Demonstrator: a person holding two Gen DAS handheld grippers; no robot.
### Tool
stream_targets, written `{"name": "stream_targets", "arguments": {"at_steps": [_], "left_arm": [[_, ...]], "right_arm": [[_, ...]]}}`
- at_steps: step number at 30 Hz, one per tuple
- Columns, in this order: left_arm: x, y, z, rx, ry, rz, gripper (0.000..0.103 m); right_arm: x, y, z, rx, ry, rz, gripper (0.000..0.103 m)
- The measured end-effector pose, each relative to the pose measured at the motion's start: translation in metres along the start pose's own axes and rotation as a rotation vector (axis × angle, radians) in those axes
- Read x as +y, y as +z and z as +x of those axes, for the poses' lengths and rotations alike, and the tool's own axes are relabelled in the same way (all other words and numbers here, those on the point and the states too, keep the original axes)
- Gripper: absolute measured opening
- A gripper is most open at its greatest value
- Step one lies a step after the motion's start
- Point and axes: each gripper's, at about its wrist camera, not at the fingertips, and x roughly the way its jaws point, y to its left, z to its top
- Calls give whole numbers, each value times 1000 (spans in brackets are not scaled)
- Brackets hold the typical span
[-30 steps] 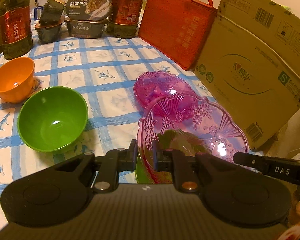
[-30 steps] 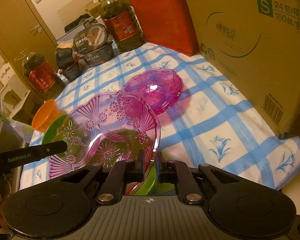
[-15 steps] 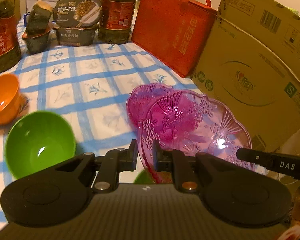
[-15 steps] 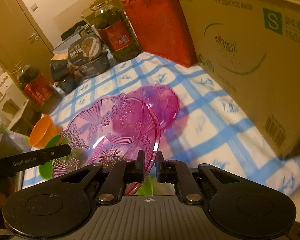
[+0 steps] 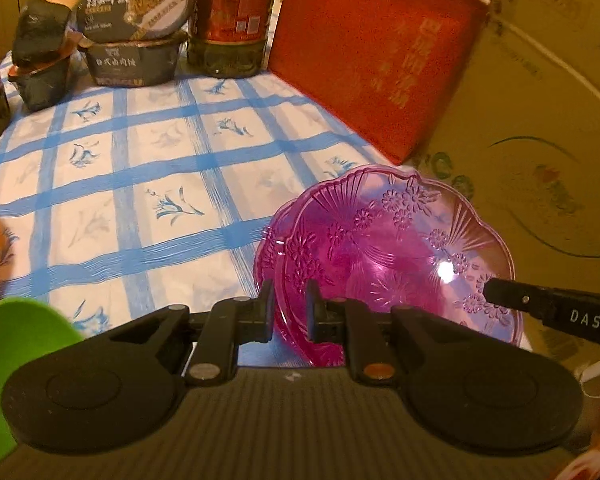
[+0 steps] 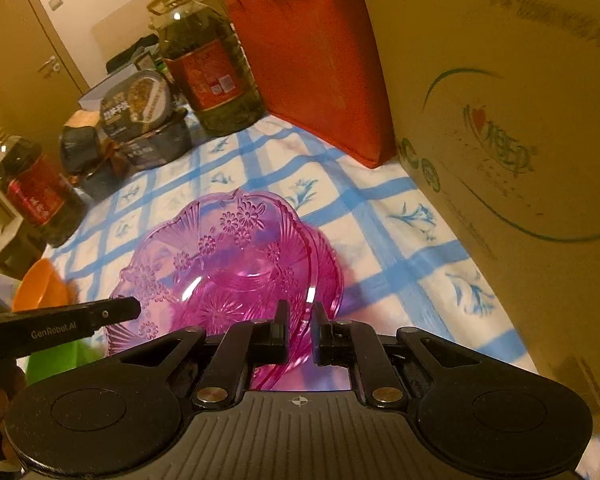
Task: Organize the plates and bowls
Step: 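Lower the plates onto the stack and open both tools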
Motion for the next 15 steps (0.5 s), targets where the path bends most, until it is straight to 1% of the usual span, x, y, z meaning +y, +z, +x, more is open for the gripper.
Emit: {"name": "stream_targets", "arguments": {"at_steps": [7,15], "left_arm": [[1,4,32,20,23,24,13],[5,5,48,35,41,34,14]], "right_arm": [[-10,5,35,29,-21,-1,10],[-10,4,50,36,-27,-16,10]]}}
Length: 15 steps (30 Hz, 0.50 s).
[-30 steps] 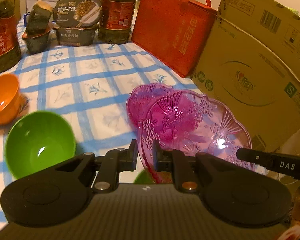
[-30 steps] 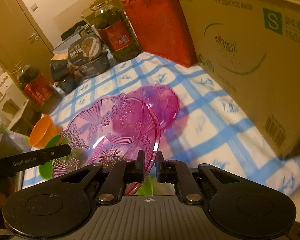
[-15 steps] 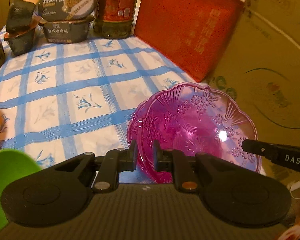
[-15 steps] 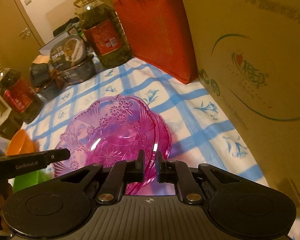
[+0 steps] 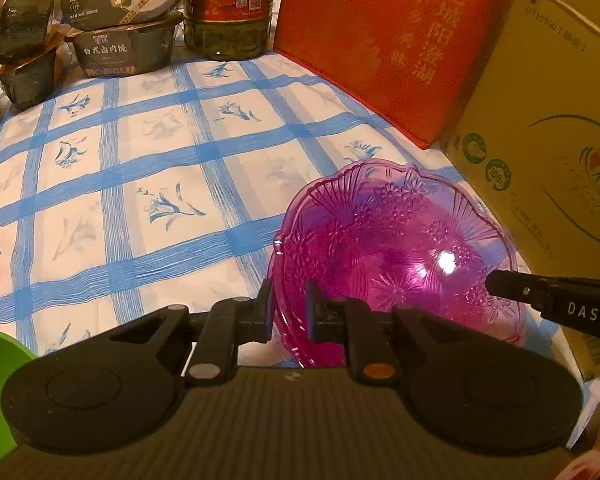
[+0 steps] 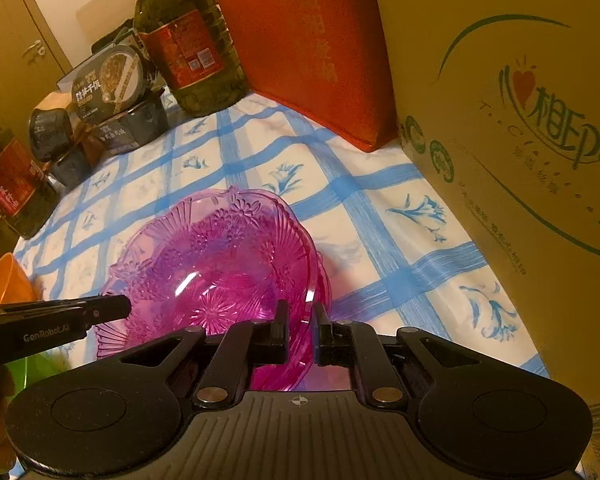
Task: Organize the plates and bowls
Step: 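Lower the plates onto the stack and open both tools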
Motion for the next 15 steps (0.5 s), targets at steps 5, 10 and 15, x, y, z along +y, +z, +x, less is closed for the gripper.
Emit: {"name": "stream_targets", "arguments": {"at_steps": [5,10,15], "left_arm": [[1,-1,4,8,2,7,14],[-1,0,7,5,7,18,16],[3,1,3,-19,5,-8,36]], "right_arm": [[0,-1,5,3,-4,-3,10],[-2,-2,9,-18,7,-6,10],[-6,-1,1,-72,41,23,44]]}}
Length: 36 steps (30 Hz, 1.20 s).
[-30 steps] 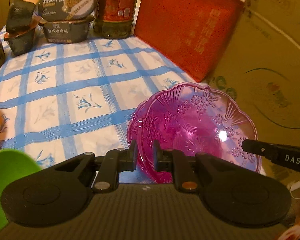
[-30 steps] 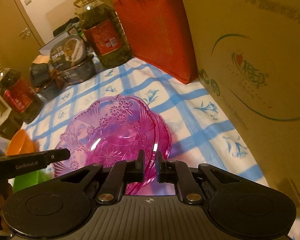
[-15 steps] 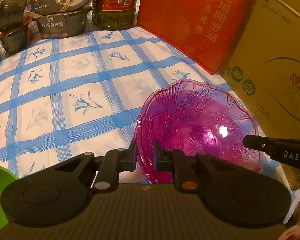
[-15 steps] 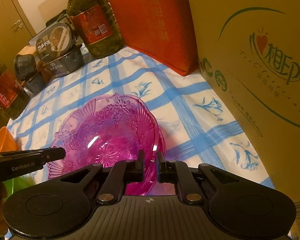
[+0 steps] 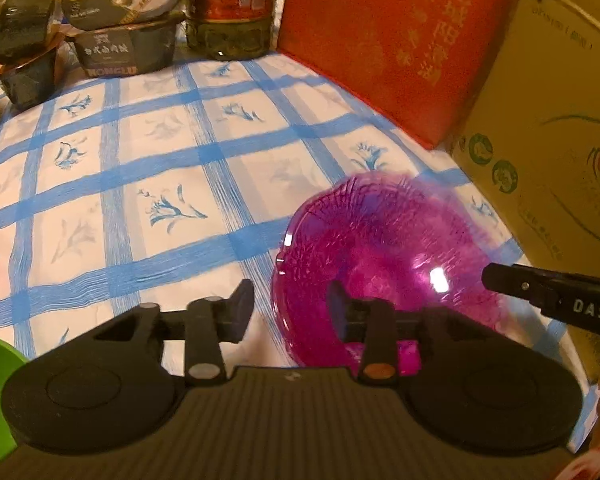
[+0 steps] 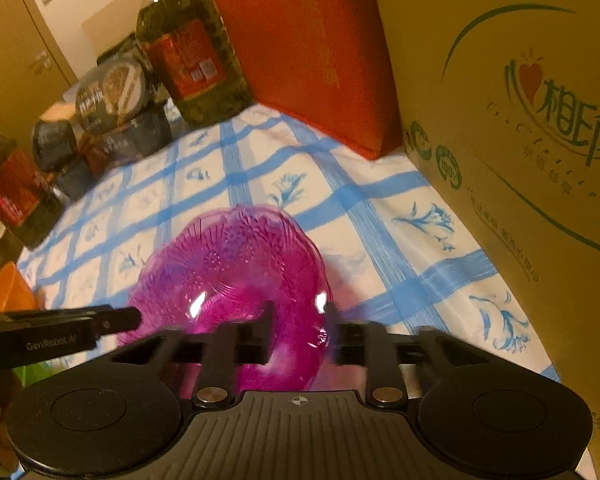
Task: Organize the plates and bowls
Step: 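Lower the plates onto the stack and open both tools, then move both tools toward the large green bowl on the cloth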
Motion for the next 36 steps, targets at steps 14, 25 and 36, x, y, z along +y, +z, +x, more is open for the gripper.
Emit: {"name": "stream_targets", "arguments": {"at_steps": [14,25,36], "left_arm": [[11,-24,-78,-53,-66,-115,38],[4,-85,-154,-113,-61,-128,51],[10,-146,-218,-196,-33,-194,66]], "right_arm": [[6,-27,-66,-21,-5,58,50],[49,-83,-138,-25,-65,-33,63],[67,-132,-184,-13,-25,-40,64]]}}
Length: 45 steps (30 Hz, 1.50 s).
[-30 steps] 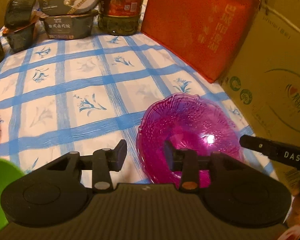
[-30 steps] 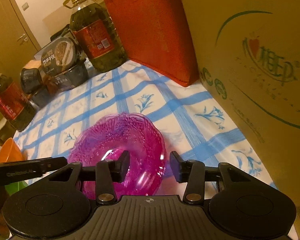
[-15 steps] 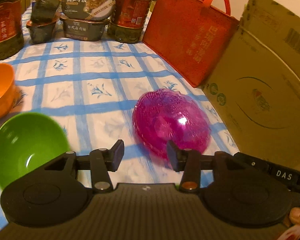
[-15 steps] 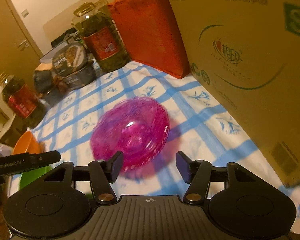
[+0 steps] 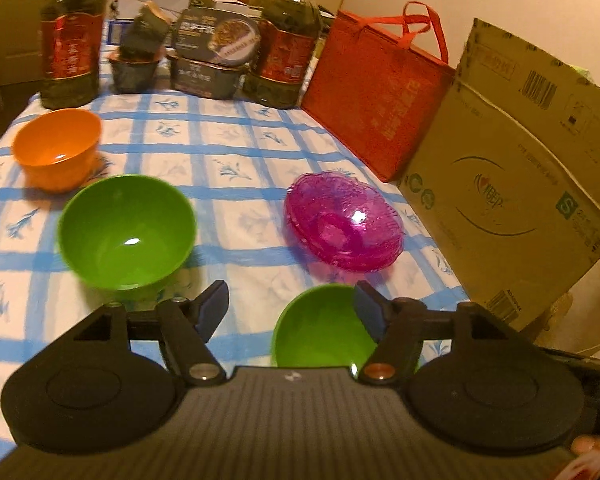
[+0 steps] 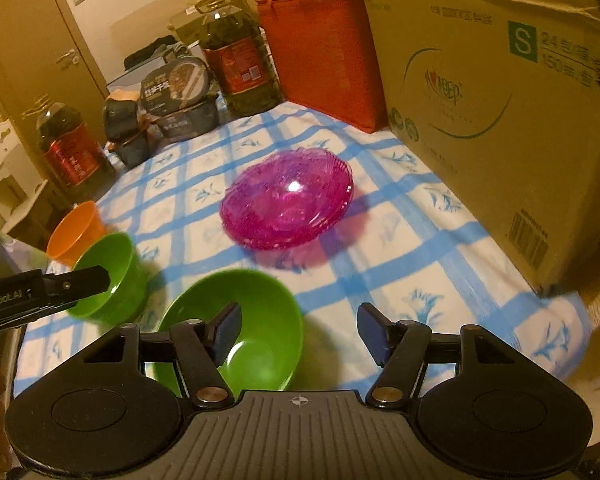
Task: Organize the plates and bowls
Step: 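Move both tools toward the large green bowl on the cloth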
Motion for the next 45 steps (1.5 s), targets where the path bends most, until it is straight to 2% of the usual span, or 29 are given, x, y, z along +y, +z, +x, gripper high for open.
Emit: {"name": "stream_targets", "arguments": {"at_steps": [3,5,8,16,27,45], "left_arm": [[8,-14,-15,-18,25,-27,69],[14,-23,-25,-37,49,-49,76],[23,-35,-37,-54,74,-55,79],[42,-62,-50,-32,105,-107,84],[48,-77,-51,-2,114,-89,85],[77,-87,-57,26,168,-130,85]], "right_arm": [[1,-11,-8,3,8,6,65],[2,-18,-11,11,15,9,65],[5,-28,-13,22,23,10,65],[8,-42,-14,40,31,28,65],[13,-56,-12,70,33,34,65],[44,-67,1,112,68,-21,65]]}}
